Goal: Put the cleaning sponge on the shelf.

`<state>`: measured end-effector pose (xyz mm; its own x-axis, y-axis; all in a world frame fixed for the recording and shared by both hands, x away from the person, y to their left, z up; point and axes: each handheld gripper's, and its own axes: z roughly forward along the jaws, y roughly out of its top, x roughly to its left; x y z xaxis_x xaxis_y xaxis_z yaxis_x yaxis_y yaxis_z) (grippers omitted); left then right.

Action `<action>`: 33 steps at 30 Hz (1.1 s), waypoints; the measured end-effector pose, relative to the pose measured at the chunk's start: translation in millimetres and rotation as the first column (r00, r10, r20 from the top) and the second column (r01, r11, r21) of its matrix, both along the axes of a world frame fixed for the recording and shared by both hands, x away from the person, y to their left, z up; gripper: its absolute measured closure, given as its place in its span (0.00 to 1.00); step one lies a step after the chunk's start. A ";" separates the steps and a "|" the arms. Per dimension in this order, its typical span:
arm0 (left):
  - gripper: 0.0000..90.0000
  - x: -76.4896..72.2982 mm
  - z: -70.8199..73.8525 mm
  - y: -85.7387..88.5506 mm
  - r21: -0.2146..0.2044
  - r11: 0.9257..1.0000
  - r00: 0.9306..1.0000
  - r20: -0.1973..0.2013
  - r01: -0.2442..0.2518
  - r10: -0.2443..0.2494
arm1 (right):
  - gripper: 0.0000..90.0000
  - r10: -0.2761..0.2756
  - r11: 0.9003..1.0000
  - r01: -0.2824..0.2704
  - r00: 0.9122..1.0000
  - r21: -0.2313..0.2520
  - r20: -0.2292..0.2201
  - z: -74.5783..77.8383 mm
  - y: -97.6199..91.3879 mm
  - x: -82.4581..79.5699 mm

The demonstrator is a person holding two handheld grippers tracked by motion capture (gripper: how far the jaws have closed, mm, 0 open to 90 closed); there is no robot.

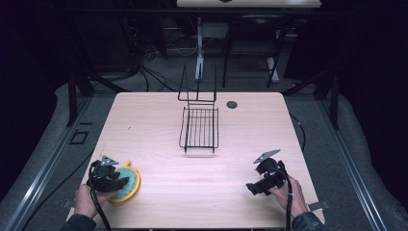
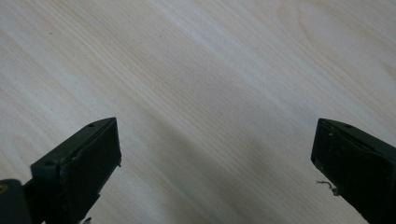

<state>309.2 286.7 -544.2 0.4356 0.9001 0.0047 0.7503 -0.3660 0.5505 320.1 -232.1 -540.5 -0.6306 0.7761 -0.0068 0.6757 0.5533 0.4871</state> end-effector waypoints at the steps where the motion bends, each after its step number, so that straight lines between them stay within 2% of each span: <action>1: 0.63 1.0 -1.0 3.4 -0.027 1.000 1.000 -0.008 0.002 -0.003 | 0.02 0.003 1.000 -0.003 1.000 0.002 0.004 1.1 0.1 -0.3; 4: 0.65 1.7 -2.0 7.6 -0.052 0.999 1.000 -0.013 0.006 -0.007 | 0.02 0.006 1.000 -0.006 1.000 0.001 0.013 2.9 1.0 -1.2; 8: 0.77 1.2 -2.3 7.7 -0.043 0.999 1.000 -0.009 -0.002 0.001 | 0.02 0.009 1.000 -0.009 1.000 -0.003 0.003 2.5 2.5 -2.1; 12: 0.85 0.9 -2.2 4.5 -0.013 1.000 1.000 0.004 0.003 -0.003 | 0.03 0.006 1.000 -0.006 1.000 -0.011 0.003 2.6 2.6 -2.3; 17: 0.96 -0.2 -2.5 3.2 -0.005 1.000 1.000 0.009 0.002 -0.002 | 0.04 0.010 1.000 -0.010 1.000 -0.008 -0.001 2.0 2.7 -1.9; 23: 0.99 -1.0 -2.8 4.5 0.005 1.000 1.000 0.023 0.019 -0.019 | 0.04 0.013 1.000 -0.013 1.000 -0.007 0.001 3.5 1.7 -2.4; 26: 0.99 -3.6 -1.0 1.8 0.034 0.999 0.998 0.050 0.033 -0.035 | 0.04 0.010 1.000 -0.010 1.000 -0.008 -0.008 2.2 1.3 -1.8; 33: 1.00 -7.5 4.3 4.2 0.048 0.998 0.996 0.078 0.028 -0.031 | 0.05 0.013 1.000 -0.013 1.000 -0.014 -0.001 2.9 0.7 -1.7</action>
